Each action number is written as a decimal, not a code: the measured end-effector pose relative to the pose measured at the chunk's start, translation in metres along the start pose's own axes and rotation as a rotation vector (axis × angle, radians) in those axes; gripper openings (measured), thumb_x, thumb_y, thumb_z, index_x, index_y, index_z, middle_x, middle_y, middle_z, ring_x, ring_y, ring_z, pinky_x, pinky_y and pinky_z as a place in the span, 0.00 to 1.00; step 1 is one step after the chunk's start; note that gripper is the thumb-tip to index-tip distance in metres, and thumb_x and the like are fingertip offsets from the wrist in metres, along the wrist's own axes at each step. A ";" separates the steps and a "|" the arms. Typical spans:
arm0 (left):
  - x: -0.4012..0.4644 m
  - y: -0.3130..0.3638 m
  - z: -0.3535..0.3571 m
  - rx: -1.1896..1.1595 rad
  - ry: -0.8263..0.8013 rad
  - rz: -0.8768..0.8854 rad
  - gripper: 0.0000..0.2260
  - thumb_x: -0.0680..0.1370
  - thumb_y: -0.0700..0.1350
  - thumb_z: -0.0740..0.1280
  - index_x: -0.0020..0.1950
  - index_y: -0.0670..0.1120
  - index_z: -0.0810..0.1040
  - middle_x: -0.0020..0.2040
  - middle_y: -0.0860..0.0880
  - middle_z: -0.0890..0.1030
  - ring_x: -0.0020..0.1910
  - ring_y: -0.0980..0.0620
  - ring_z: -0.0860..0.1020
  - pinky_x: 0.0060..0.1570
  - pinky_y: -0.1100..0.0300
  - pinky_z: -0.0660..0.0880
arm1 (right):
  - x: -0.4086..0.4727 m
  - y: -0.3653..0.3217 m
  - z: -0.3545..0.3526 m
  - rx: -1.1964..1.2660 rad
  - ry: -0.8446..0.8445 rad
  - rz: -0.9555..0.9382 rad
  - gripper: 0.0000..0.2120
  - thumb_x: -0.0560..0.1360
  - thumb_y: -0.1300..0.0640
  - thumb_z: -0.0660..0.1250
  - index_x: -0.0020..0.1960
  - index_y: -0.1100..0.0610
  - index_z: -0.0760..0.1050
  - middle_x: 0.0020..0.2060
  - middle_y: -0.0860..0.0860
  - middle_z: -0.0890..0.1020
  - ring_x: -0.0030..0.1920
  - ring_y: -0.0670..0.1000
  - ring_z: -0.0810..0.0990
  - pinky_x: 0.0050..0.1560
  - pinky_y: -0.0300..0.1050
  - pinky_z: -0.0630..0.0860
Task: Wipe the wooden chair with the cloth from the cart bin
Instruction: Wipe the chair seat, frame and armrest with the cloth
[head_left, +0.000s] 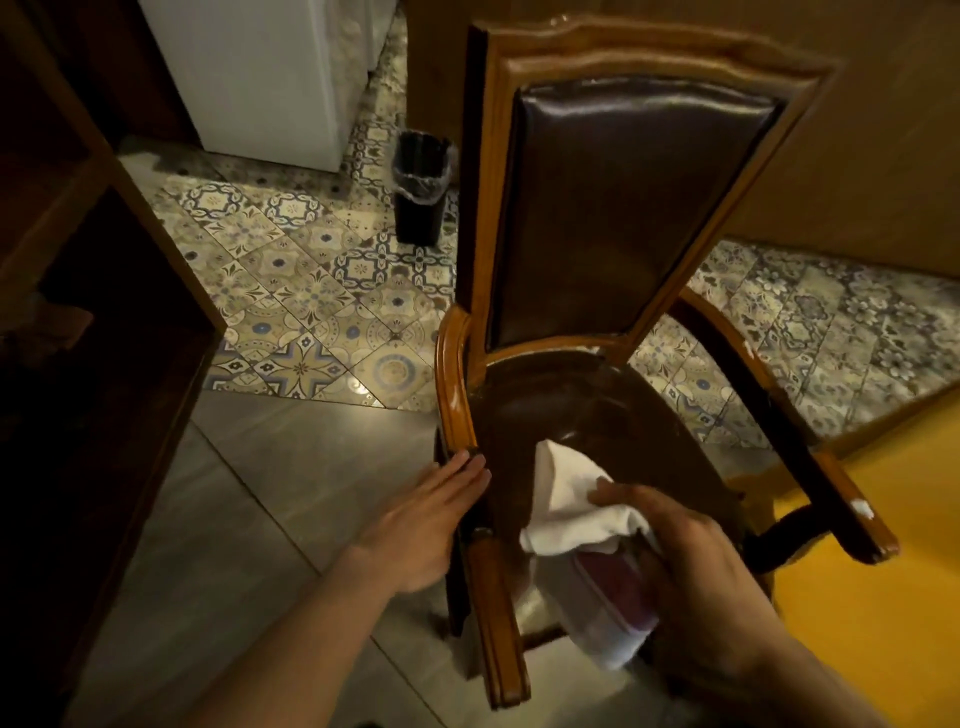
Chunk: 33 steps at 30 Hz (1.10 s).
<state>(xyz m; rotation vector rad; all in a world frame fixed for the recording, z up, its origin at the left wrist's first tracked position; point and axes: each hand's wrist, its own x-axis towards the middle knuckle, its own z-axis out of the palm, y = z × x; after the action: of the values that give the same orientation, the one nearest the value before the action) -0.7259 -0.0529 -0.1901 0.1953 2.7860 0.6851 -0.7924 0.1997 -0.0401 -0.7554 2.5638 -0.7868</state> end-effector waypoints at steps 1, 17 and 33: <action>0.001 0.002 0.001 -0.015 0.014 -0.010 0.37 0.79 0.43 0.62 0.82 0.51 0.43 0.82 0.54 0.41 0.78 0.56 0.34 0.74 0.59 0.33 | 0.014 -0.002 -0.004 -0.011 0.015 -0.011 0.18 0.77 0.53 0.68 0.66 0.42 0.75 0.61 0.41 0.81 0.63 0.43 0.77 0.61 0.46 0.76; 0.040 0.087 0.053 -0.053 0.346 -0.666 0.35 0.81 0.63 0.53 0.81 0.43 0.52 0.82 0.44 0.51 0.81 0.48 0.45 0.74 0.51 0.47 | 0.193 0.022 0.018 -0.361 -0.134 -0.634 0.22 0.77 0.53 0.64 0.71 0.52 0.72 0.75 0.53 0.69 0.77 0.56 0.61 0.71 0.64 0.63; 0.052 0.098 0.056 -0.006 0.370 -0.773 0.33 0.80 0.59 0.57 0.79 0.42 0.59 0.80 0.42 0.60 0.77 0.44 0.61 0.71 0.49 0.57 | 0.244 0.054 0.082 -0.712 -0.511 -1.017 0.35 0.82 0.57 0.59 0.80 0.47 0.41 0.81 0.50 0.43 0.79 0.55 0.36 0.78 0.58 0.45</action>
<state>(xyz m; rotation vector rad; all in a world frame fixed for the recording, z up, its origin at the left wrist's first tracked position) -0.7530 0.0676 -0.2032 -1.0477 2.8298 0.5521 -0.9691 0.0621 -0.1785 -2.2031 1.8360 0.1771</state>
